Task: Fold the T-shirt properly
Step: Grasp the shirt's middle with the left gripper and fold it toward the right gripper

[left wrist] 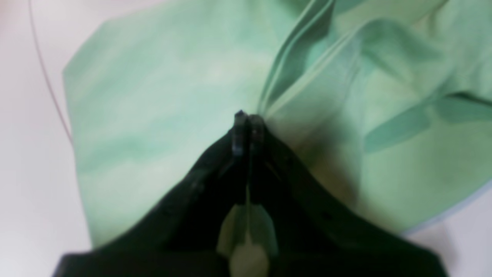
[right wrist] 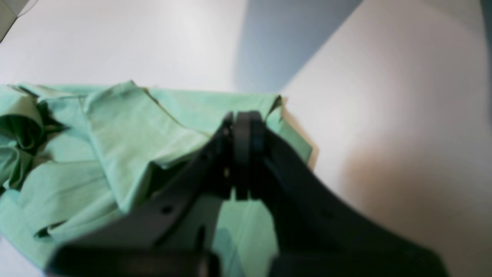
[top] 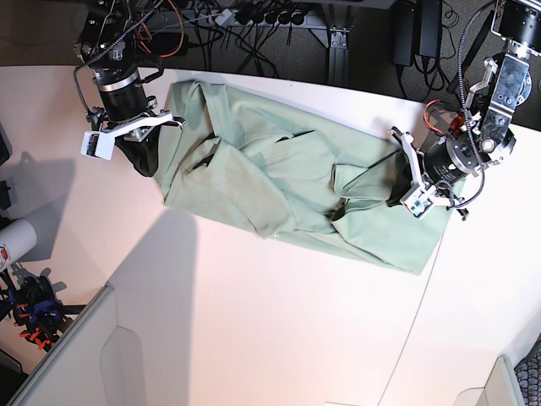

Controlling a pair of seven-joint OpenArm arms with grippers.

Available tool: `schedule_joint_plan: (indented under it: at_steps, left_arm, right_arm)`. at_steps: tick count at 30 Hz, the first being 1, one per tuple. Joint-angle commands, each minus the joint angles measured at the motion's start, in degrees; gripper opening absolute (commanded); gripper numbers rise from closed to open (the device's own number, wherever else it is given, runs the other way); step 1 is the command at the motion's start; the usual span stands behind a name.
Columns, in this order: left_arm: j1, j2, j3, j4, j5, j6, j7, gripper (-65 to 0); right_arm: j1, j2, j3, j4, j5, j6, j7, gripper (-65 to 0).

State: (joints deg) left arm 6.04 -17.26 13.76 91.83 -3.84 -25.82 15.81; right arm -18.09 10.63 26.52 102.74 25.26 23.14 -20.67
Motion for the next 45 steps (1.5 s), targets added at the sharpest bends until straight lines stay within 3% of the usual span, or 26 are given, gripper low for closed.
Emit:
schedule_joint_plan:
  at_steps: [1, 6, 10, 14, 15, 18, 21, 26, 31, 37, 45]
  left_arm:
    - [-0.79, 0.33, 0.31, 1.81, -0.66, -0.63, -1.49, -65.0]
    - [-0.76, 1.38, 5.86, 2.8, -1.55, -3.19, -1.46, -65.0]
    - [-0.83, 1.42, 11.37, 2.8, -0.76, -3.17, -1.64, -65.0]
    - [-1.11, 2.14, 12.04, 3.39, 0.52, -3.1, -1.9, -65.0]
    - [-1.16, 2.14, 12.04, 4.07, 0.46, -3.1, -1.88, -65.0]
    - [-1.11, 1.86, 12.04, 8.02, 0.35, -3.1, -0.92, -65.0]
    - [-1.09, 1.29, 12.04, 13.22, -0.24, -3.1, 1.99, -65.0]
    - [-1.11, -2.14, 11.74, 19.37, -1.09, -3.08, 3.67, -65.0]
    - [-1.09, -5.55, 10.34, 20.72, -2.86, -2.93, 4.87, -65.0]
    - [-0.92, -9.64, 7.43, 20.72, -3.65, -2.89, 5.44, -65.0]
    - [-0.74, -10.6, 1.86, 20.72, -7.78, -2.91, 6.99, -65.0]
  right_arm:
    - [0.28, 0.76, 0.37, 1.01, 0.7, 0.24, 1.36, -65.0]
    - [0.28, 0.76, 0.37, 1.01, 0.66, 0.22, 1.38, -65.0]
    - [0.28, 0.76, 1.29, 0.96, 0.2, 0.17, 1.36, -65.0]
    - [0.26, 0.76, 4.55, 0.96, 0.33, -0.63, 1.31, -65.0]
    - [0.22, 0.79, 5.53, 0.92, 0.83, -0.85, 1.27, -62.0]
    - [0.09, 0.79, 8.0, 0.85, 3.8, -0.85, -0.66, -43.1]
    - [-0.83, 0.76, 8.22, 0.81, 5.05, -0.83, -2.1, -33.5]
    - [-3.41, 0.79, 7.96, -2.49, 5.68, -0.83, -2.12, -32.3]
    - [-3.54, 0.74, 7.96, -7.3, 8.81, -0.57, -2.93, -24.4]
    - [-3.52, 0.72, 6.12, -9.62, 9.92, -0.33, -4.68, -24.3]
    - [-2.93, -2.49, 2.56, -9.62, 11.02, -0.35, -5.33, -24.3]
